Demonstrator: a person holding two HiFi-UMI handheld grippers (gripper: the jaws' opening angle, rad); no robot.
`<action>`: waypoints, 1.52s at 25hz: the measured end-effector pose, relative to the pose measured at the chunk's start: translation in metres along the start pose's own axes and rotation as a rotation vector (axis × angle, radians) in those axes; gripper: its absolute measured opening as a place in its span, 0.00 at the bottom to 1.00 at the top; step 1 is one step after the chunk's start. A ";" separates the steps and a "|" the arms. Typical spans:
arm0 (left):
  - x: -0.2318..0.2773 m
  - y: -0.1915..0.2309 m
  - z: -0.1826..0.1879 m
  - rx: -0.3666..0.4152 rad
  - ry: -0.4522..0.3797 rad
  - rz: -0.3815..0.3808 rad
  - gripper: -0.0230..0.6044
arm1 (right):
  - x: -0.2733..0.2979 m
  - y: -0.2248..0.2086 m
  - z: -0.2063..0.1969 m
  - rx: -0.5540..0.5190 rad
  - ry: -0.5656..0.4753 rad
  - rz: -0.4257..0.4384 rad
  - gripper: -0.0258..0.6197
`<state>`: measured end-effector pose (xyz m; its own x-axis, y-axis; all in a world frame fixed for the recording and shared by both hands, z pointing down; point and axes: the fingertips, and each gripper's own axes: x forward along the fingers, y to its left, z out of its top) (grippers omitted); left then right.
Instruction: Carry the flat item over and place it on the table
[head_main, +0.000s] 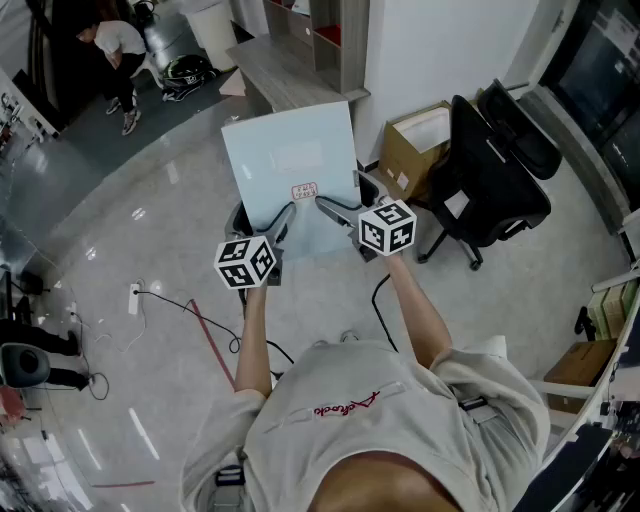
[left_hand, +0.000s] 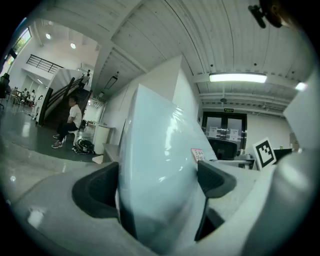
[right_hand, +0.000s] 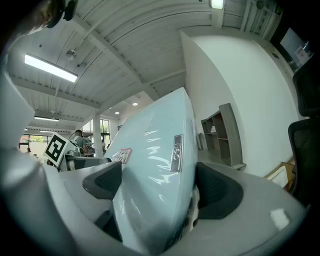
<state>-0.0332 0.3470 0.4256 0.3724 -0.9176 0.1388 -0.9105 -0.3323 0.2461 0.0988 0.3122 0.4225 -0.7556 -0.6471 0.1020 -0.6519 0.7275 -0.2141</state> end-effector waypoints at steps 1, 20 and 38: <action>0.000 0.000 0.001 0.001 -0.001 0.000 0.85 | 0.000 0.000 0.000 -0.001 0.000 0.000 0.78; 0.014 -0.025 -0.002 0.010 -0.004 0.002 0.85 | -0.019 -0.022 0.004 0.010 -0.011 0.005 0.78; 0.042 -0.045 -0.008 0.027 0.000 0.020 0.85 | -0.028 -0.057 0.003 0.031 -0.023 0.024 0.78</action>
<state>0.0254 0.3249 0.4282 0.3545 -0.9240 0.1433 -0.9221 -0.3200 0.2174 0.1575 0.2878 0.4294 -0.7688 -0.6351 0.0744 -0.6314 0.7355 -0.2459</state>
